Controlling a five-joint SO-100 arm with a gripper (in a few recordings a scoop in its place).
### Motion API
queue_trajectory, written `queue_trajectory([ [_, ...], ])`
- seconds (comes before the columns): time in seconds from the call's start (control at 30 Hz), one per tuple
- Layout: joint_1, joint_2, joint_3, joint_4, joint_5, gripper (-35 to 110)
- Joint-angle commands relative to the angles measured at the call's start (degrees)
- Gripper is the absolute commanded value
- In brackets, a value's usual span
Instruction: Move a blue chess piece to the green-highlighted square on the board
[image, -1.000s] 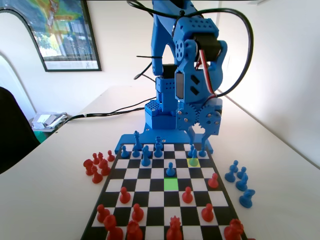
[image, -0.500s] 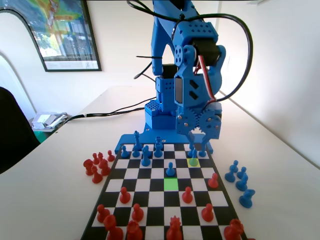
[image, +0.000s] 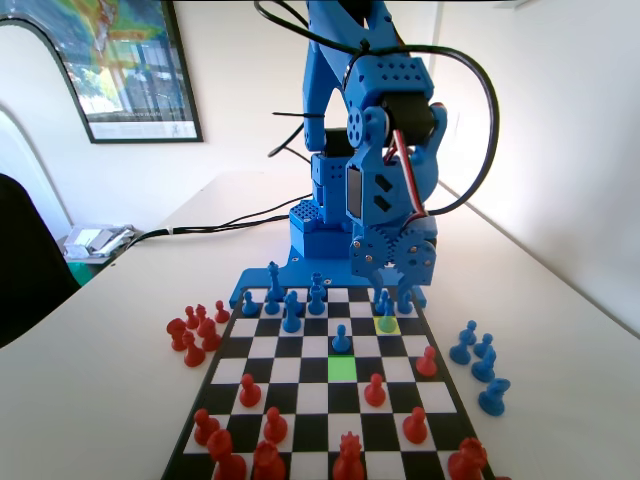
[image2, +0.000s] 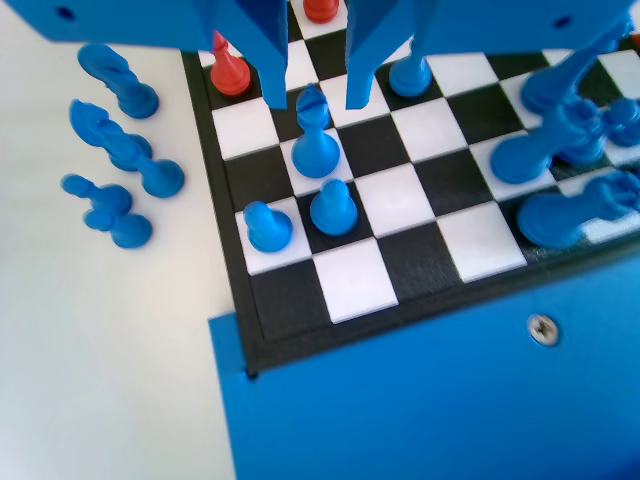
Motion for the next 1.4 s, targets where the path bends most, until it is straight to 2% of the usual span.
queue_trajectory([
  [0.0, -0.35, 0.88, 0.53, -0.35, -0.88, 8],
  [0.67, 0.70, -2.46, -1.41, -2.02, -1.93, 8],
  [1.03, 0.35, -2.90, -1.67, -3.08, -1.93, 1],
  [1.37, 2.46, -2.02, -3.78, -2.99, -1.67, 1],
])
